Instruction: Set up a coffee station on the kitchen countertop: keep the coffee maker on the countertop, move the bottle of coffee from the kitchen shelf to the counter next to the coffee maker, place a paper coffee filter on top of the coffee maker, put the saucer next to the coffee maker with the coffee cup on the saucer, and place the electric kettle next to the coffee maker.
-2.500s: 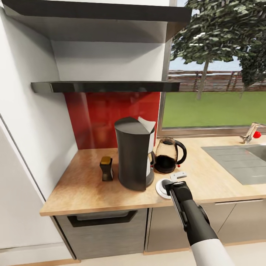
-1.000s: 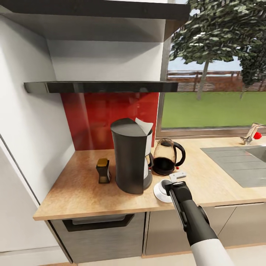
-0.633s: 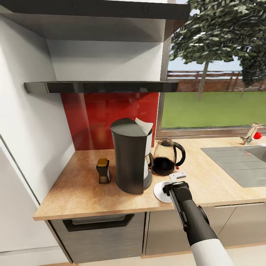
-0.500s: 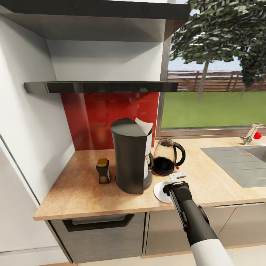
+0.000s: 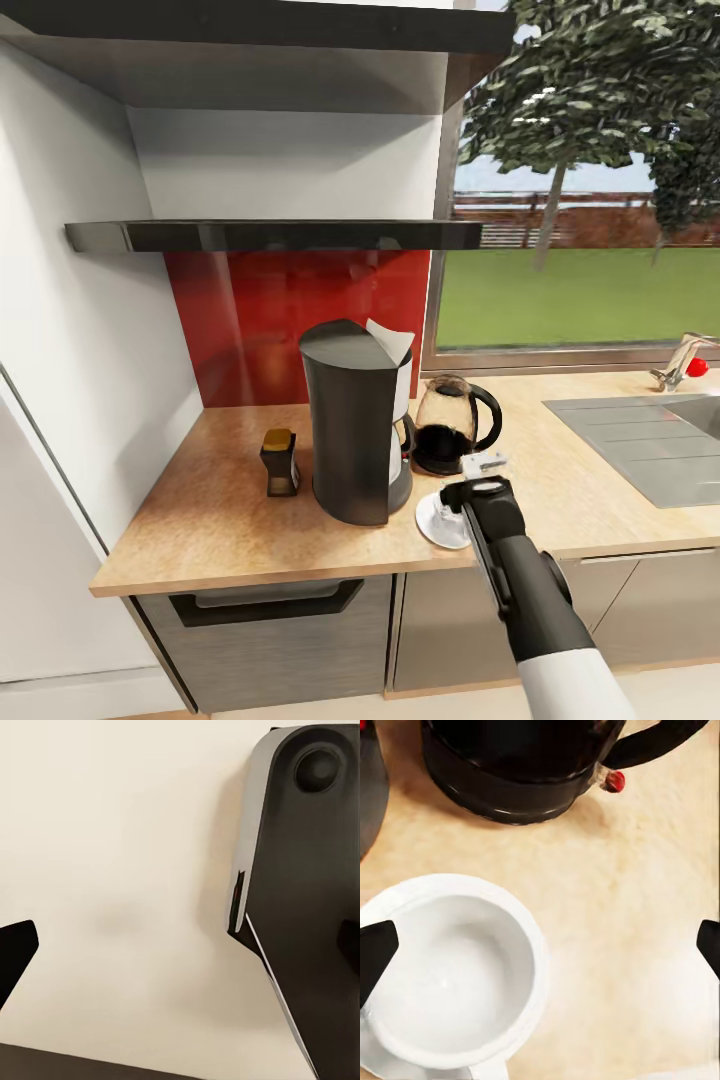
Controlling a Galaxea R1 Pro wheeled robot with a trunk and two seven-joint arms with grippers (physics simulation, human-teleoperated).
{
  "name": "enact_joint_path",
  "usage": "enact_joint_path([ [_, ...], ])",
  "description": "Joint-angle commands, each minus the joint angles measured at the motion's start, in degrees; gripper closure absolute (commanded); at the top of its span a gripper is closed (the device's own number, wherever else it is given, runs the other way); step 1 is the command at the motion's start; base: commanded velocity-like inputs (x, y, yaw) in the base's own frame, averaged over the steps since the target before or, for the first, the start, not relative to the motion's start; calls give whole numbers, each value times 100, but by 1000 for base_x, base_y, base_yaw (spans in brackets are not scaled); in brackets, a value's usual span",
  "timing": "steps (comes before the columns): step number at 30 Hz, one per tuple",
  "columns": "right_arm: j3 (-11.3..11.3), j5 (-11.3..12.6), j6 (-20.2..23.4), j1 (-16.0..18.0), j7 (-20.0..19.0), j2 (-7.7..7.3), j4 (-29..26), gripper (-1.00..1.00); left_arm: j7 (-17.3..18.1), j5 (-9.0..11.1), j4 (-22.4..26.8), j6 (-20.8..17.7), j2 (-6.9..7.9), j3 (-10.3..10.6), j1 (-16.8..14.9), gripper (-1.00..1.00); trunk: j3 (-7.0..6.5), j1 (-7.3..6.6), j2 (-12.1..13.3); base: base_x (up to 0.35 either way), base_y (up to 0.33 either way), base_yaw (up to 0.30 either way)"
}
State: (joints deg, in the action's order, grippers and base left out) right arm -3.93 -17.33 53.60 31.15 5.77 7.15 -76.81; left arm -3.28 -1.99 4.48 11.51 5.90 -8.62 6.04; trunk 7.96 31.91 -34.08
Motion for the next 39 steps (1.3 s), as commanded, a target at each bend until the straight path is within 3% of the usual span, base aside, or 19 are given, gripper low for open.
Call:
enact_joint_path([
  [1, -10, 53, 21, 5, 58, 2, -151, -100, -6, -21, 9, 9, -3, -31, 2, -100, 9, 2, -7, 0, 0, 0],
  [5, -16, 67, 19, 10, 46, 5, -750, -100, -6, -21, 9, 9, -2, -28, 2, -100, 9, 2, -7, 0, 0, 0],
  [8, -12, 76, 12, 13, 40, 6, -836, -100, -6, -21, 9, 9, -2, -31, 2, -100, 9, 2, -7, 0, 0, 0],
  [16, -3, 81, 1, 5, 39, -3, -820, -100, -5, -21, 9, 9, 7, -26, 2, -100, 9, 2, -7, 0, 0, -45],
  [37, 29, 65, -4, -7, 46, -44, -799, -100, -6, -21, 9, 9, 7, -26, 2, -100, 9, 2, -7, -143, -55, -292],
  [39, 92, 59, -179, -23, 51, -72, -713, -100, -6, -21, 9, 10, 7, -26, 2, -100, 9, 2, -7, -3, -1, -300],
])
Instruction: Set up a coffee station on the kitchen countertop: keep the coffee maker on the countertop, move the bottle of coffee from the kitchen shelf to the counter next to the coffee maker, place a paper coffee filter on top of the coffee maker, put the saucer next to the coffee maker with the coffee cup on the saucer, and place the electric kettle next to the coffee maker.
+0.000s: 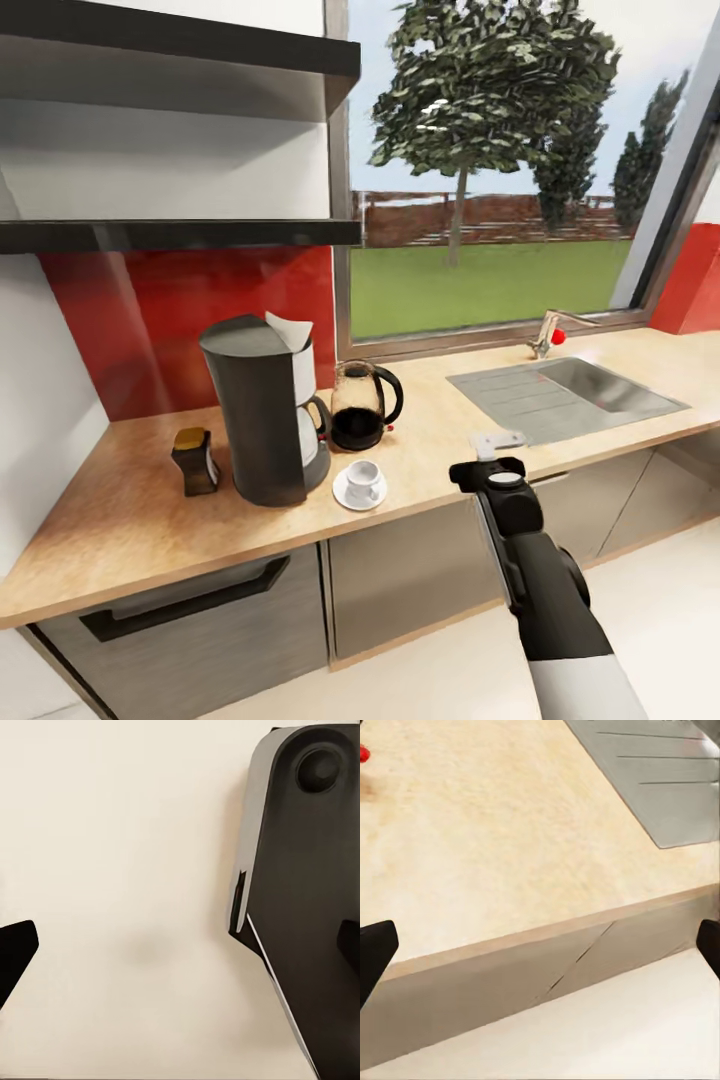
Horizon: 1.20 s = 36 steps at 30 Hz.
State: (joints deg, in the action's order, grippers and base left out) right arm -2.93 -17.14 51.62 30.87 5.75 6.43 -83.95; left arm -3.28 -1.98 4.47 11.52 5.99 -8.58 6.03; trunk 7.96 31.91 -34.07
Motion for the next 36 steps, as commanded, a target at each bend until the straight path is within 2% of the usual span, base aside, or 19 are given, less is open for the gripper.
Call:
enact_joint_path([
  [1, 91, 40, -203, -5, 55, -23, 74, -100, -6, -21, 10, 9, -2, -29, 3, -100, 9, 2, -8, -1, -1, -300],
  [3, 463, 42, -997, -74, 53, -62, 321, -100, -6, -21, 10, 8, -1, -29, 3, -100, 9, 2, -8, -1, 0, -300],
  [4, 843, 43, -1876, -154, 49, -76, 587, -100, -6, -21, 10, 8, -1, -29, 3, -100, 9, 2, -8, 0, 0, -300],
  [5, 1230, 45, -2986, -255, 48, -82, 977, -100, -6, -21, 10, 12, -1, -29, 3, -100, 9, 2, -8, 0, 0, -300],
  [6, 1801, 45, -4925, -382, 59, -87, 1756, -100, -6, -21, 10, 14, -1, -29, 3, -100, 8, 2, -8, 0, 0, -300],
  [7, 2171, 44, -5933, -415, 66, -85, 2207, -100, -6, -21, 10, 14, -1, -31, 3, -100, 6, 2, -8, 0, 0, -300],
  [9, 2771, 46, -7006, -440, 72, -84, 2768, -100, -6, -21, 13, 12, -2, -35, 3, -100, 1, 2, -8, 0, 0, -299],
  [11, 3400, 44, -7775, -450, 69, -75, 3321, -100, -6, -21, 16, 11, -2, -37, 3, -100, -6, 2, -8, 0, 0, -292],
  [12, 3633, 34, -8074, -451, 68, -71, 3608, -100, -6, -21, 17, 10, -2, -37, 3, -100, -10, 2, -8, 0, 0, -273],
  [14, 3928, 8, -8664, -456, 58, -84, 4425, -100, -6, -17, 17, 8, 4, -33, 3, -100, -21, 2, -8, 0, 0, -259],
  [15, 3980, 0, -8834, -457, 52, -106, 4770, -100, -6, -15, 15, 8, 5, -32, 3, -100, -26, 2, -8, 0, 0, -249],
  [18, 4048, -54, -9064, -470, 43, -220, 5664, -100, -6, -17, 14, 8, 1, -30, 3, -100, -38, 2, -8, 0, 0, -223],
  [19, 4060, -156, -9103, -476, 42, -273, 6068, -100, -6, -19, 12, 8, 0, -30, 3, -100, -40, 2, -8, 0, 0, -196],
  [22, 4065, -678, -9100, -491, 48, -411, 7247, -100, -2, -27, 7, 8, -4, -19, 3, -100, -41, 2, -8, 0, 0, -167],
  [25, 4057, -971, -8749, -496, 49, -446, 7915, -100, 2, -29, 3, 8, -9, -4, 3, -100, -42, 2, -8, 0, 0, -84],
  [27, 4036, -1138, -8121, -538, 49, -439, 8117, -100, 1, -30, 2, 8, -10, 2, 2, -100, -42, 2, -8, 0, 0, -27],
  [31, 4022, -1404, -6417, -694, 43, -415, 8238, -100, -5, -26, 1, 8, -19, 5, -4, -100, -42, 2, -8, 0, 0, -8],
  [32, 4021, -1440, -5877, -755, 33, -407, 8250, -100, -5, -24, -3, 8, -27, 5, -5, -100, -42, 2, -8, 0, 0, -2],
  [36, 4020, -1470, -4797, -933, 23, -388, 8261, -100, 0, -22, -10, 2, -52, 6, -5, -100, -42, 2, -8, 0, 0, 0],
])
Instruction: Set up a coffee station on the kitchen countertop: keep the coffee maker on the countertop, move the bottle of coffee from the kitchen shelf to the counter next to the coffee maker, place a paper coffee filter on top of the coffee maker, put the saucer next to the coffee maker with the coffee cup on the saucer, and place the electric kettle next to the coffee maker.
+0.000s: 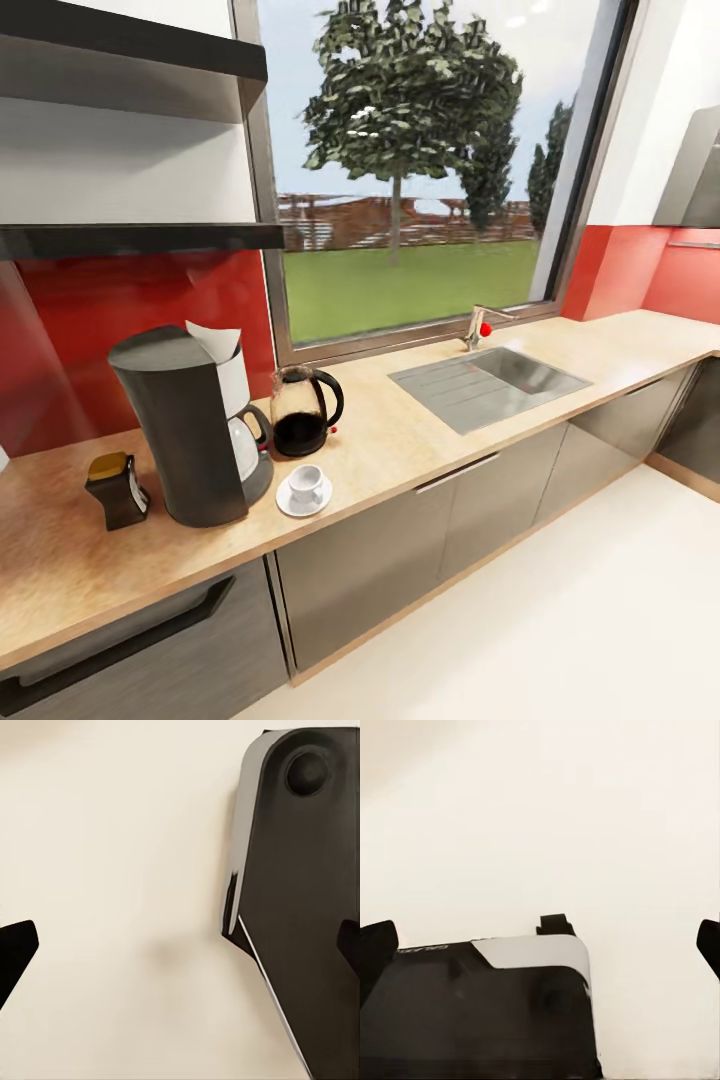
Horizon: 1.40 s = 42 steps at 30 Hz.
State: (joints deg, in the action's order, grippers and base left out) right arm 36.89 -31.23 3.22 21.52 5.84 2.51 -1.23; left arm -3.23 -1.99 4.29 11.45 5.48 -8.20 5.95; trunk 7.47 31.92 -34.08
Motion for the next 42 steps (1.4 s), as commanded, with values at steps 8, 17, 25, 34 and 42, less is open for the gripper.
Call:
enact_joint_path([
  [8, 34, -68, 1467, -218, -532, 137, -8, -100, -20, 0, -175, 7, -5, -71, -5, -100, 8, 2, -7, 0, 0, 0],
  [17, 34, -67, 1504, -239, -637, 204, -14, -100, -7, 5, -235, 39, 29, -69, 2, -100, 8, 2, -7, 0, 0, 0],
  [25, 46, -59, 864, -244, -628, 109, -26, -100, -3, -8, -231, 93, -10, -53, 2, -100, 8, 2, -7, 0, 0, 0],
  [34, 46, -59, -211, -244, -628, 92, -27, -100, -3, -20, -225, 93, -8, -32, 2, -100, 8, 2, -7, 0, 0, 0],
  [42, 46, -59, -328, -245, -628, 92, -27, -100, -3, 9, -218, 97, -28, -80, 2, -100, 8, 2, -7, 0, 0, 0],
])
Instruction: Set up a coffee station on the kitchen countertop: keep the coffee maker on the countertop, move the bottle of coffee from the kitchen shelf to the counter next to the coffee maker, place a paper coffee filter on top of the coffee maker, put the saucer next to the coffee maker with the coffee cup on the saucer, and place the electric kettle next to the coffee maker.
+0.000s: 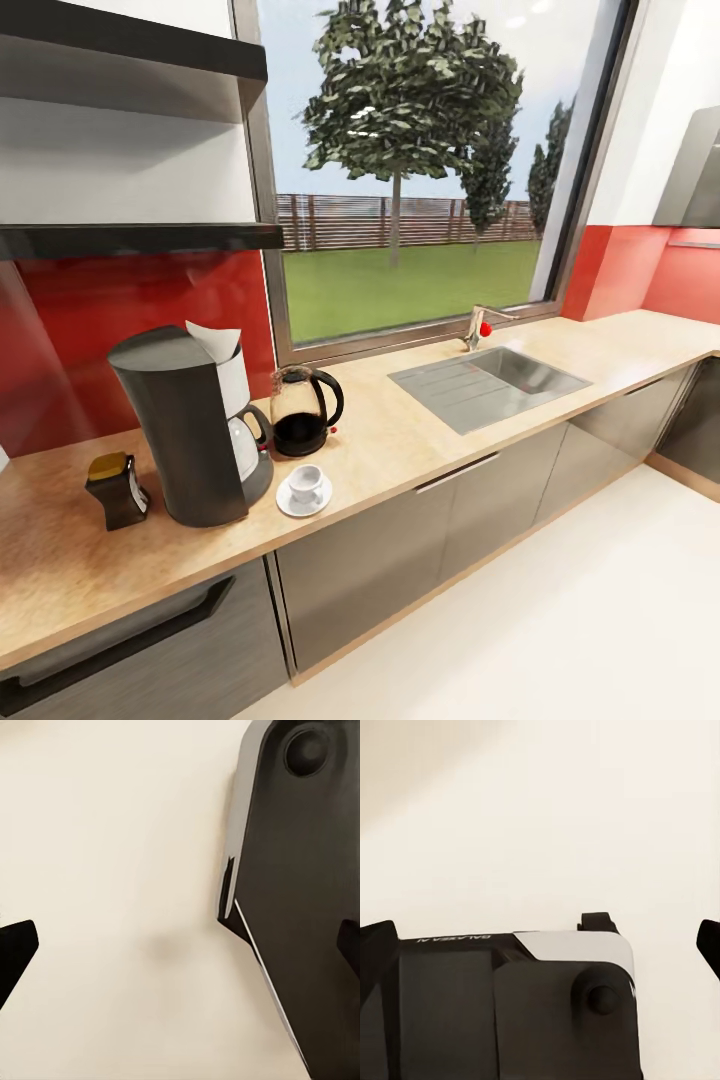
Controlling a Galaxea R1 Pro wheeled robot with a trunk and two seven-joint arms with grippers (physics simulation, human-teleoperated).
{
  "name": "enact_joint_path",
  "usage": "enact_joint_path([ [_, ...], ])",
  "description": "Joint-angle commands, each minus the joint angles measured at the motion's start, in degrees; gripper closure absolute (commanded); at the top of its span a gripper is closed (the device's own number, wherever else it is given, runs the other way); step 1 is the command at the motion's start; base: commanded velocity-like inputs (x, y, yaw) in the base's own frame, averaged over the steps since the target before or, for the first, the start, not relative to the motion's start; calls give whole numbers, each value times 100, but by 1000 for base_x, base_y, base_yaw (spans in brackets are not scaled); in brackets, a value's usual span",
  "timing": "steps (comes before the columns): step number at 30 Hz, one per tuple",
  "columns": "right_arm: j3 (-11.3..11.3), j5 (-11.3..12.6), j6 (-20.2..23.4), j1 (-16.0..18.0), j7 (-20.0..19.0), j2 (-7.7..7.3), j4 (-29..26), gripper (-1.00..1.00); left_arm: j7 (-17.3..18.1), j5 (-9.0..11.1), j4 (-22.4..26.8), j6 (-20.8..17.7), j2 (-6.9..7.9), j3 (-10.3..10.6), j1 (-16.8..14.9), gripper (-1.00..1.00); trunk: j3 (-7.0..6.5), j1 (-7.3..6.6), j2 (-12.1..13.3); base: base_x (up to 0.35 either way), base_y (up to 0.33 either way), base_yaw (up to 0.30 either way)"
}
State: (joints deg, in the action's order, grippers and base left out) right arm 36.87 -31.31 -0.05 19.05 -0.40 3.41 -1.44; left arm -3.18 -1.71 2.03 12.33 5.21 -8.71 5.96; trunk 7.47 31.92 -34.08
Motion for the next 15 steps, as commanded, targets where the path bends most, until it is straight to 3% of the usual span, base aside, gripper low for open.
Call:
enact_joint_path([
  [1, 49, -50, -2, 2, -4, 2, -5, -100, -7, -17, 5, 9, -2, -31, 2, -100, 8, 2, -7, 0, 0, 0],
  [15, 49, -50, -3, 2, -4, 2, -5, -100, -7, -5, 17, 15, -3, -41, 2, -100, 8, 2, -7, 0, 0, 0],
])
